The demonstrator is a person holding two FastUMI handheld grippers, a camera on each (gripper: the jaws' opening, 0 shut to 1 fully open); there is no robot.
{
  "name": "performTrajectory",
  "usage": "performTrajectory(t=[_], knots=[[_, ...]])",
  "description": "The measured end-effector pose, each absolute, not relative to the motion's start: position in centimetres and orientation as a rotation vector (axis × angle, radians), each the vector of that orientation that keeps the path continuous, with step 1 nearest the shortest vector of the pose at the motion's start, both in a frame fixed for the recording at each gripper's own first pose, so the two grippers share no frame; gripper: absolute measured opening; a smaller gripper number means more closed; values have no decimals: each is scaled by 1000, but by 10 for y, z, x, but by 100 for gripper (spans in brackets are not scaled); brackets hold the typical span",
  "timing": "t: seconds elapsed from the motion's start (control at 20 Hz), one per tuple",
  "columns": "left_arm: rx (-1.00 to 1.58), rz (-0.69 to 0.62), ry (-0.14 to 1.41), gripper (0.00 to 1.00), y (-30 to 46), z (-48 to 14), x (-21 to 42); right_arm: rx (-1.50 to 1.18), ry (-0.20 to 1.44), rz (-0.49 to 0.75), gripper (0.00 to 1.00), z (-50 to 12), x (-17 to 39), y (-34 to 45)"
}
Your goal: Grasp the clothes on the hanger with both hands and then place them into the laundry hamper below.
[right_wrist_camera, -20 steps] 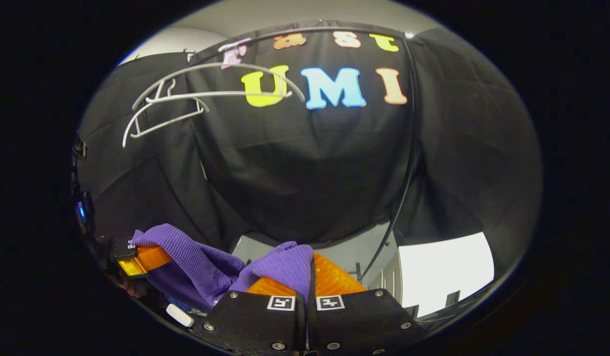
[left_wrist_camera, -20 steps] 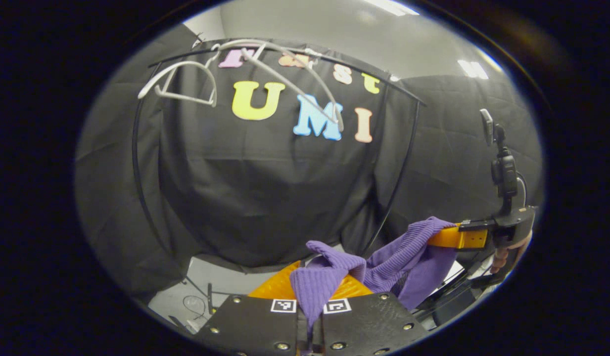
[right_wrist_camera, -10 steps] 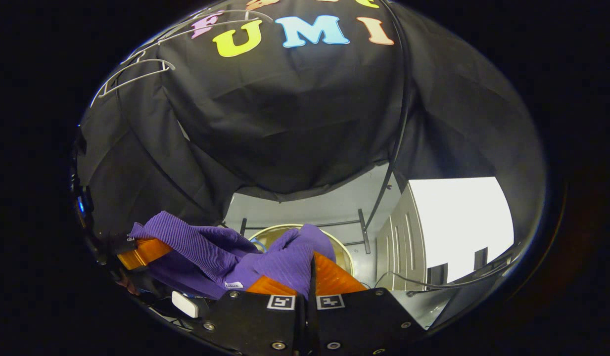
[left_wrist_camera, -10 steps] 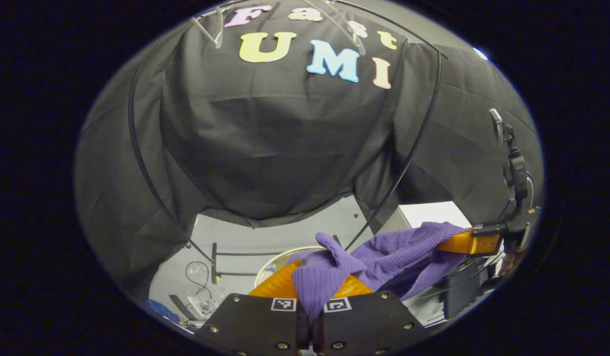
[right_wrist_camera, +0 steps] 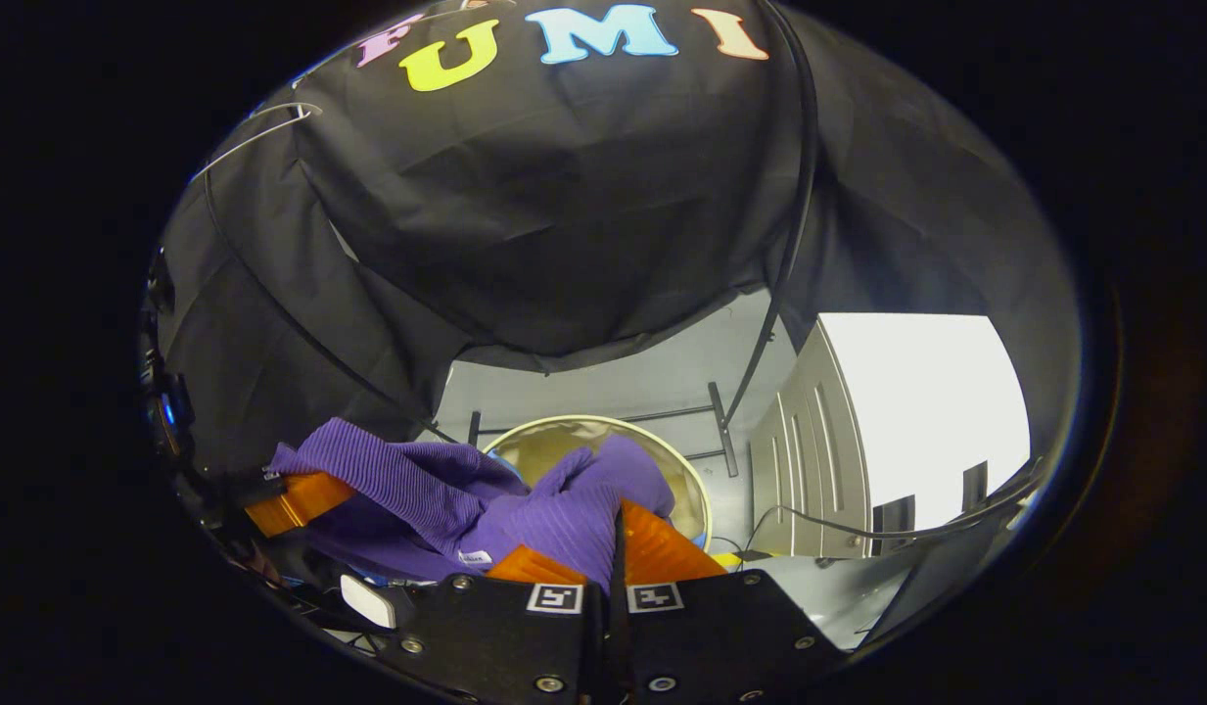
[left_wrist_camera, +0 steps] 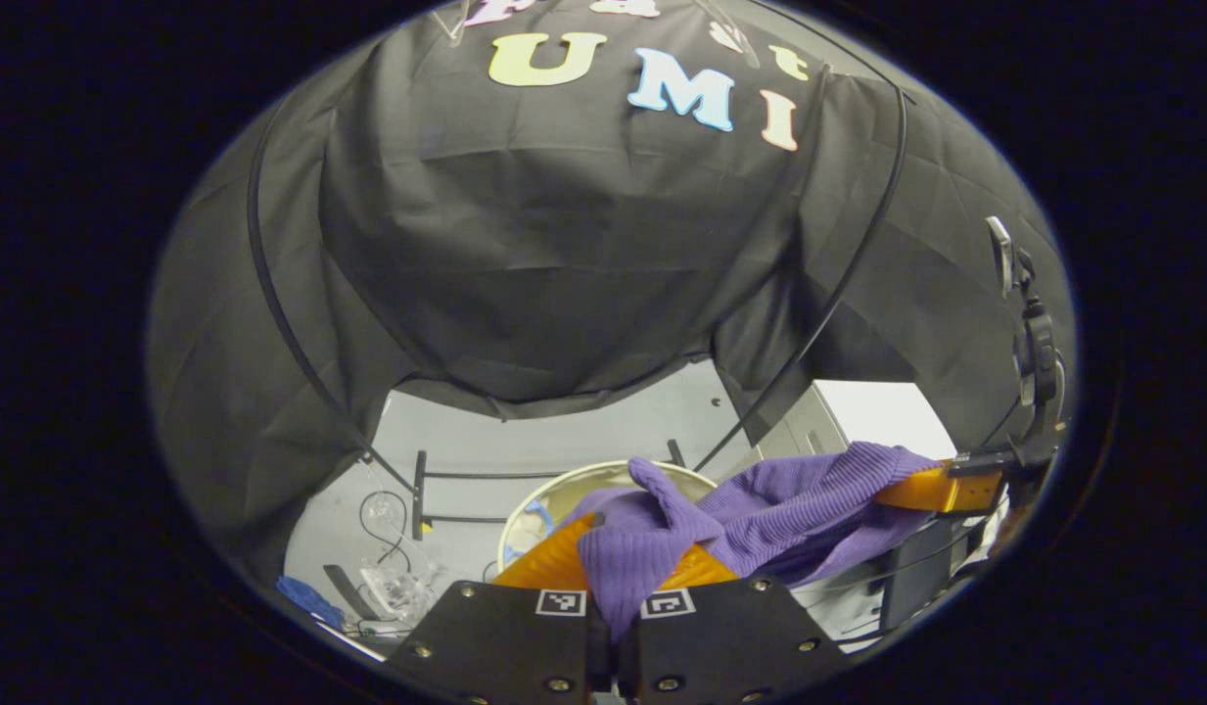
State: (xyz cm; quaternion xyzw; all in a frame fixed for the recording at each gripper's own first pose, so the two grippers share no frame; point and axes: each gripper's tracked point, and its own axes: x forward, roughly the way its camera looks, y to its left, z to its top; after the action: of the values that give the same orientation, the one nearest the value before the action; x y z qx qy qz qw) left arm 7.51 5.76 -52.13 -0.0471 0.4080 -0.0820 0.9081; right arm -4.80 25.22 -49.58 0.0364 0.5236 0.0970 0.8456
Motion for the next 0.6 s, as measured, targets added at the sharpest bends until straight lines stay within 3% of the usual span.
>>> performTrajectory(t=[0.25,0.45,0.55,0.6], knots=[[-97,-153,847,1,49,-517,71,80,1121,189,4,-497,-45,241],[-104,-142,847,10,46,-520,71,67,1129,198,5,-499,-47,237],[-101,-135,849,1,46,-521,72,67,1135,199,5,-498,-50,236],[-100,-130,850,5,47,-522,70,70,1143,203,5,-499,-53,238]])
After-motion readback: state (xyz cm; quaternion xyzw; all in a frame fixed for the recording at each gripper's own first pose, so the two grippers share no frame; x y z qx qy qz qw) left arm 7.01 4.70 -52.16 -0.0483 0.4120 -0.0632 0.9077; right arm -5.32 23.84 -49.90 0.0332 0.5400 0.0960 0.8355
